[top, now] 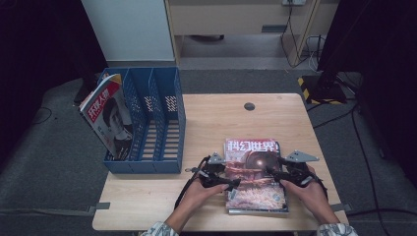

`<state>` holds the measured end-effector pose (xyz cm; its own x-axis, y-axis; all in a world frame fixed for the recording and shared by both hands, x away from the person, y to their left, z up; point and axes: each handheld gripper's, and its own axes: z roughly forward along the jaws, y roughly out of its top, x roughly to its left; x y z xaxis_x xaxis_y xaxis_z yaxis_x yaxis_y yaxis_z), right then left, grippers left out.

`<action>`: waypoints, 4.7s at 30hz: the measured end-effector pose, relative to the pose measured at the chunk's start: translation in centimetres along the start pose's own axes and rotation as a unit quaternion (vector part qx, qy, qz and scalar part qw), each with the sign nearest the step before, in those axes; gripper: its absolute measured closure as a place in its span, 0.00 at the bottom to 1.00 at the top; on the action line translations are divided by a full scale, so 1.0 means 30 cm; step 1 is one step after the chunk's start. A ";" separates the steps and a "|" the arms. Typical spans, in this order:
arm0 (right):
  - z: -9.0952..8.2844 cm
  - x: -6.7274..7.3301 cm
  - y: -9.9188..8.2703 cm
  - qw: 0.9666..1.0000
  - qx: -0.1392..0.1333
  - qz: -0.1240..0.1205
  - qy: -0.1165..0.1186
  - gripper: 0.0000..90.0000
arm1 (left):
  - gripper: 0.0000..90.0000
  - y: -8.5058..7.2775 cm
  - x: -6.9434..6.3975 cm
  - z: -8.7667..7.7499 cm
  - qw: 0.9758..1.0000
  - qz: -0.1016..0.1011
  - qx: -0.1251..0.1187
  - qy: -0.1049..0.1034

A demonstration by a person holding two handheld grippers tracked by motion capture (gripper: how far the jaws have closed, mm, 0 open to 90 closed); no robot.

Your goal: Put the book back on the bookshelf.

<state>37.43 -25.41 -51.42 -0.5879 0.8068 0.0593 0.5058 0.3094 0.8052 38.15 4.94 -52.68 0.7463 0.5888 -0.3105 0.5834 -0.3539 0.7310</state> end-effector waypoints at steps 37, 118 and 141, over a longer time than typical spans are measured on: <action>0.015 0.035 0.003 0.999 0.001 -0.021 0.038 0.45 | 0.49 0.042 0.059 -0.080 1.000 -0.018 -0.004 -0.001; 0.124 0.036 0.106 0.997 0.024 -0.052 0.044 0.45 | 0.44 0.256 0.178 0.003 0.996 -0.072 0.035 -0.042; 0.039 -0.041 0.075 1.000 -0.005 0.006 0.012 0.24 | 0.78 0.271 0.179 0.051 0.991 -0.116 0.051 -0.045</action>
<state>40.04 -25.13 -50.37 -0.5961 0.7986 0.0834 0.5069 0.2937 0.8105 47.41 4.11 -49.34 0.6105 0.5973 -0.5201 0.7691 -0.2906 0.5692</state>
